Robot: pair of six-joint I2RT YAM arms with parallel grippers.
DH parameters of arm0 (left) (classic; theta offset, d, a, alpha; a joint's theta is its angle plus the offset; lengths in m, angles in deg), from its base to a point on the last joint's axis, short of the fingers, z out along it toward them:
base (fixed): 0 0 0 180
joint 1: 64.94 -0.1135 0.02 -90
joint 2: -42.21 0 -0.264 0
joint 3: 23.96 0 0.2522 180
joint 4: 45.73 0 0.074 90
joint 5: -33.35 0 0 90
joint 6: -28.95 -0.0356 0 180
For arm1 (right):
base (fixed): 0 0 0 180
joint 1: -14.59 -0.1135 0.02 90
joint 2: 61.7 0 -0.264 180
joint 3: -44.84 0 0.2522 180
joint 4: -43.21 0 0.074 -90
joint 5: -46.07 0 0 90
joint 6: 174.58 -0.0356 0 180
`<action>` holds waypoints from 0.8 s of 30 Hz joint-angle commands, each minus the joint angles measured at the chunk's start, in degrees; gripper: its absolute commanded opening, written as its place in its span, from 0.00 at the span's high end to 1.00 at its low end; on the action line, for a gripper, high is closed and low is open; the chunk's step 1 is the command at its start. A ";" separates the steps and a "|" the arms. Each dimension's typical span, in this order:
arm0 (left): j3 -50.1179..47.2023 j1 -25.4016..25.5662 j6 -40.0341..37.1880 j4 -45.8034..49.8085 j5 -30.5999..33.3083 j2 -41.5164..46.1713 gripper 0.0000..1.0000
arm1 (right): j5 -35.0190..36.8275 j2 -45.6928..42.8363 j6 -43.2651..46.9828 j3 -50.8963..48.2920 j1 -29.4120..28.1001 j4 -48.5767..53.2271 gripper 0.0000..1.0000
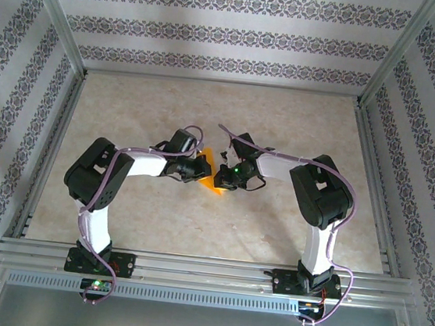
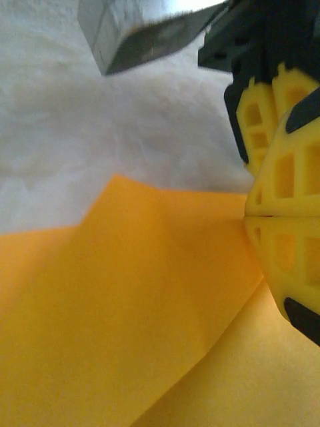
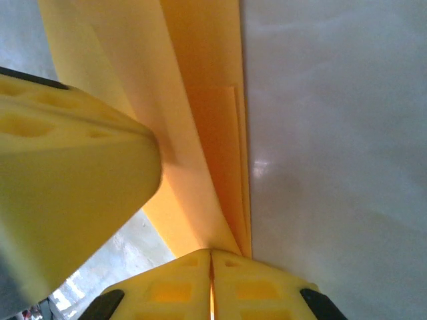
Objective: Fold a paper plane with a square sheet of paper (pick it up from the middle)
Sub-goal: Fourth fold the wing at the center of the table.
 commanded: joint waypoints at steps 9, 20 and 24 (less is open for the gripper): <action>1.17 0.73 -2.87 3.43 2.49 -2.61 0.95 | 7.11 3.72 1.17 -0.58 -0.79 5.61 0.90; 3.36 -4.23 -5.20 10.03 7.16 -3.60 0.94 | 10.13 4.33 3.17 -1.60 -0.85 8.52 0.90; 6.17 -7.63 -8.11 12.02 6.11 -5.32 0.94 | 10.77 4.47 3.51 -2.12 -0.87 8.90 0.90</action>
